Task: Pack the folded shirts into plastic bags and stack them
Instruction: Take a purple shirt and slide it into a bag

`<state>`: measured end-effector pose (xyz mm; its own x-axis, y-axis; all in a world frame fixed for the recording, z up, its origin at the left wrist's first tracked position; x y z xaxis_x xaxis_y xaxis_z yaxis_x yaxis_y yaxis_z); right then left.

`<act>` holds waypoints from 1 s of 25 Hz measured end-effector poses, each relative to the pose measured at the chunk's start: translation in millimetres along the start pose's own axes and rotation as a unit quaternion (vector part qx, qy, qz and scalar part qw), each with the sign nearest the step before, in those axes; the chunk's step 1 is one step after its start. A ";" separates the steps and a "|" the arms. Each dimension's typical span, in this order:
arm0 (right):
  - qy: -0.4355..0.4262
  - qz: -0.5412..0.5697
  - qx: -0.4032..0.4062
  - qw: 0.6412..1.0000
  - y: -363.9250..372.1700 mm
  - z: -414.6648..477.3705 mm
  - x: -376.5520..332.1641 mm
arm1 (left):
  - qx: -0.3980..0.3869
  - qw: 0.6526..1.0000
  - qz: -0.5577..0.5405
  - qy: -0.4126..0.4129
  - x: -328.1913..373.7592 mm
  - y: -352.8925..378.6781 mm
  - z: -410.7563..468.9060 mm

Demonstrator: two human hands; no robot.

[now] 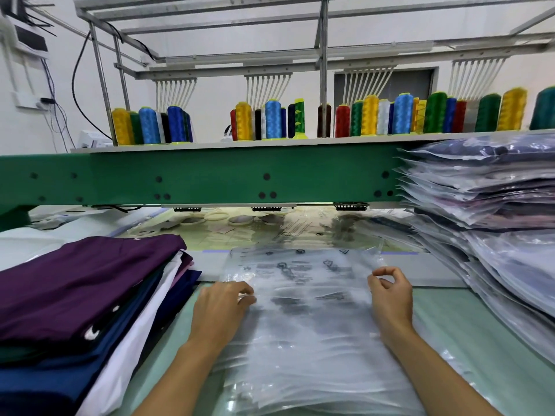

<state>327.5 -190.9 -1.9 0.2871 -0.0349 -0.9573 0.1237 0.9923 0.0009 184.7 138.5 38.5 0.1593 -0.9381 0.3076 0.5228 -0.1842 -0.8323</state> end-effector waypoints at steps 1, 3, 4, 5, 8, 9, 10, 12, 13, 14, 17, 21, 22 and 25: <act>-0.005 -0.012 -0.016 1.000 4.3 0.0 -0.8 | -0.008 1.000 -0.004 0.004 2.3 2.3 -0.2; -0.012 -0.033 -0.036 0.999 10.1 -1.5 -3.3 | -0.014 1.000 -0.015 0.006 2.4 6.2 0.6; -0.016 -0.037 -0.036 0.999 10.5 -1.6 -4.6 | -0.018 1.000 -0.017 0.002 1.6 7.2 0.9; -0.019 -0.044 -0.033 0.998 10.0 -1.2 -5.8 | -0.022 1.000 -0.021 -0.005 0.3 7.7 0.9; -0.047 -0.156 -0.026 0.986 12.1 -4.9 -13.7 | -0.025 0.998 -0.049 -0.013 -0.5 7.5 0.6; -0.070 -0.205 -0.022 0.976 14.7 -8.0 -19.3 | -0.020 0.998 -0.055 -0.008 2.0 6.4 -0.4; -0.100 -0.249 -0.017 0.963 18.1 -12.5 -26.8 | -0.012 0.998 -0.061 0.000 5.1 4.7 -1.8; -0.180 -0.319 -0.025 0.930 29.8 -23.3 -44.6 | 0.003 0.997 -0.076 0.009 8.7 1.4 -4.5; -0.221 -0.343 -0.038 0.912 36.7 -28.5 -51.7 | 0.007 0.997 -0.082 0.008 9.2 0.3 -5.2; -0.255 -0.358 -0.053 0.897 43.0 -33.0 -56.9 | 0.008 0.996 -0.089 0.006 9.2 -0.2 -5.6; -0.307 -0.370 -0.095 0.872 55.3 -41.4 -63.3 | 0.007 0.994 -0.108 -0.002 9.0 -0.6 -5.9; -0.338 -0.376 -0.106 0.856 59.5 -46.0 -67.5 | -0.002 0.989 -0.147 -0.010 6.3 1.6 -5.3; -0.342 -0.378 -0.107 0.854 60.2 -46.8 -68.0 | -0.007 0.988 -0.153 -0.015 4.7 2.3 -4.5; -0.343 -0.390 -0.094 0.849 60.3 -47.1 -68.9 | -0.025 0.987 -0.159 -0.017 1.9 5.8 -3.3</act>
<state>270.4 -123.1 50.6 0.6809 -0.6877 -0.2518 0.3952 0.6345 -0.6643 185.3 134.6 32.7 0.0231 -0.8204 0.5714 0.5098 -0.4820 -0.7126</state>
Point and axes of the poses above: each hand's wrist, its own z-axis towards the middle knuckle, its own y-axis out of the palm, x = y × z, the point moved 9 cm from there along z, towards the middle knuckle, and after that the axes turned 9 degrees about -x, right-handed, at the moved point
